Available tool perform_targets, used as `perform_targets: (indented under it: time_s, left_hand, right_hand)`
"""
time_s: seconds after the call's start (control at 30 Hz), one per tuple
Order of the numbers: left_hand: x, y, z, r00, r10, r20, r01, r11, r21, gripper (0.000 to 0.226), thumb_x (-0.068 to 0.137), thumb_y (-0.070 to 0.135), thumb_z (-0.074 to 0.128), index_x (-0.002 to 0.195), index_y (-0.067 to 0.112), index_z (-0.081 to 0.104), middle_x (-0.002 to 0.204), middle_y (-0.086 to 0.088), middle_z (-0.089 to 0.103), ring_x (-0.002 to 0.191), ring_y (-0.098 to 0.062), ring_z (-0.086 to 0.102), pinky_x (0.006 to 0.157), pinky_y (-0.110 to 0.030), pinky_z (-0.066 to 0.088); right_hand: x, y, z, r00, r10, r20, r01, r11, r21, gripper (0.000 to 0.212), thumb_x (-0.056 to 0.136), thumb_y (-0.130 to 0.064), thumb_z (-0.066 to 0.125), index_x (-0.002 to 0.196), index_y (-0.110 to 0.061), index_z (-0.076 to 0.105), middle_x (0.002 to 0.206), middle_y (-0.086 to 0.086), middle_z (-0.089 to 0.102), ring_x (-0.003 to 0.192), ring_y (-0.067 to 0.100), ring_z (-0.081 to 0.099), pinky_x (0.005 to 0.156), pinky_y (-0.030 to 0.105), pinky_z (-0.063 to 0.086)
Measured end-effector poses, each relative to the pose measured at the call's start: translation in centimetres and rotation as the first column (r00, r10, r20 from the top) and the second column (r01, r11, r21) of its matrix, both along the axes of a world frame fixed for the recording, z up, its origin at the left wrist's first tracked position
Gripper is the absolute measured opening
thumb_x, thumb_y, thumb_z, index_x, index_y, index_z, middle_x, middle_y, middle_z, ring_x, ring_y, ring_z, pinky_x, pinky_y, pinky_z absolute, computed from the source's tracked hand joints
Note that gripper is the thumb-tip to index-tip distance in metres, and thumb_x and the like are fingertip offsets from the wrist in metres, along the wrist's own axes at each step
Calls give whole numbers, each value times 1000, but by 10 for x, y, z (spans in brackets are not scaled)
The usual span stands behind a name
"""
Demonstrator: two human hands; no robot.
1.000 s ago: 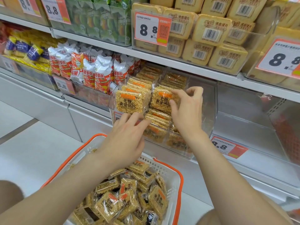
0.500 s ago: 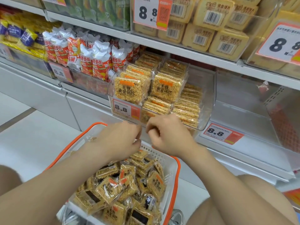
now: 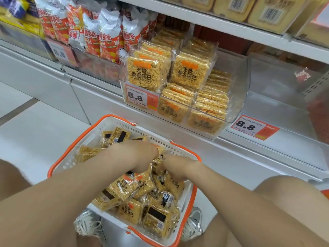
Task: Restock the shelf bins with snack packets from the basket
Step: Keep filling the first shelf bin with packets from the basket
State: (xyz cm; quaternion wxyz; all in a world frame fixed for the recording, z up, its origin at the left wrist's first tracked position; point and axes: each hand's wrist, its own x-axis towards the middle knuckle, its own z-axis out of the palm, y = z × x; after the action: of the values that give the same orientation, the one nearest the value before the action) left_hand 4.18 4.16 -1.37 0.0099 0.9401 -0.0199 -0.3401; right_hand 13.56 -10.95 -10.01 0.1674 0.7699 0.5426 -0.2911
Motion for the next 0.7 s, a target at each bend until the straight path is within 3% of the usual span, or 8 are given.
perform_targets:
  time_s: [0.07, 0.17, 0.27, 0.37, 0.43, 0.53, 0.63, 0.7]
  left_hand:
    - [0, 0, -2, 1000, 2, -5, -2, 1000, 6, 45, 101, 3, 44, 141, 22, 52, 140, -9, 57, 106, -28, 67, 73, -36, 55]
    - [-1, 1, 0, 1000, -10, 1, 10, 1000, 5, 45, 101, 3, 45, 142, 22, 51, 140, -9, 57, 105, -29, 67, 72, -36, 55]
    - [-2, 2, 3, 1000, -21, 22, 21, 1000, -7, 42, 102, 3, 45, 139, 21, 53, 134, -9, 60, 98, -25, 67, 65, -32, 51]
    - [-3, 3, 10, 999, -29, 17, 29, 1000, -5, 42, 102, 3, 46, 140, 20, 53, 135, -8, 60, 102, -24, 64, 72, -34, 55]
    - [-4, 5, 16, 1000, -25, 5, 25, 1000, 2, 41, 101, 3, 46, 139, 18, 54, 134, -9, 60, 108, -27, 64, 85, -40, 58]
    - [-6, 10, 24, 1000, 1, 18, -1, 1000, 15, 43, 101, 3, 50, 141, 17, 52, 129, -9, 61, 104, -26, 65, 81, -38, 57]
    - [-8, 15, 30, 992, 113, 53, -109, 992, -61, 58, 98, 10, 62, 148, 15, 34, 118, -7, 61, 98, -26, 64, 75, -38, 54]
    - [-10, 21, 34, 978, 185, 94, -170, 974, -147, 68, 88, 20, 80, 138, 17, 33, 111, -4, 62, 97, -25, 64, 79, -41, 57]
  right_hand:
    - [-7, -1, -15, 997, 63, 41, -59, 994, -95, 70, 94, 8, 57, 151, -34, 50, 140, 7, 44, 104, 29, 60, 69, 38, 53]
    - [-12, -1, -31, 982, 115, 150, -107, 992, -61, 42, 98, 1, 59, 136, -19, 62, 124, 11, 54, 91, 31, 62, 65, 42, 54]
    - [-11, 3, -27, 961, 170, 220, -165, 985, -41, 22, 99, -4, 63, 118, -11, 70, 117, 13, 57, 102, 34, 64, 69, 41, 56]
    - [-9, 8, -14, 952, 192, 239, -198, 980, -2, 20, 93, -9, 71, 113, -11, 72, 129, 16, 51, 118, 33, 50, 83, 41, 49]
    - [-7, 10, 0, 960, 183, 211, -193, 981, 27, 14, 93, -12, 70, 107, -15, 69, 115, 7, 55, 103, 24, 47, 81, 38, 49]
    - [-2, 15, 20, 995, 75, 66, -87, 976, 199, 18, 94, -11, 66, 109, -20, 62, 91, 0, 66, 81, 26, 66, 68, 44, 59]
    - [-4, 23, 46, 997, 58, -59, -27, 898, 438, 23, 96, -20, 69, 117, -25, 64, 107, 0, 70, 93, 27, 68, 73, 45, 57]
    - [-7, 27, 69, 989, 51, -137, 36, 822, 568, 13, 97, -24, 71, 109, -21, 69, 104, -2, 66, 90, 21, 63, 75, 43, 53]
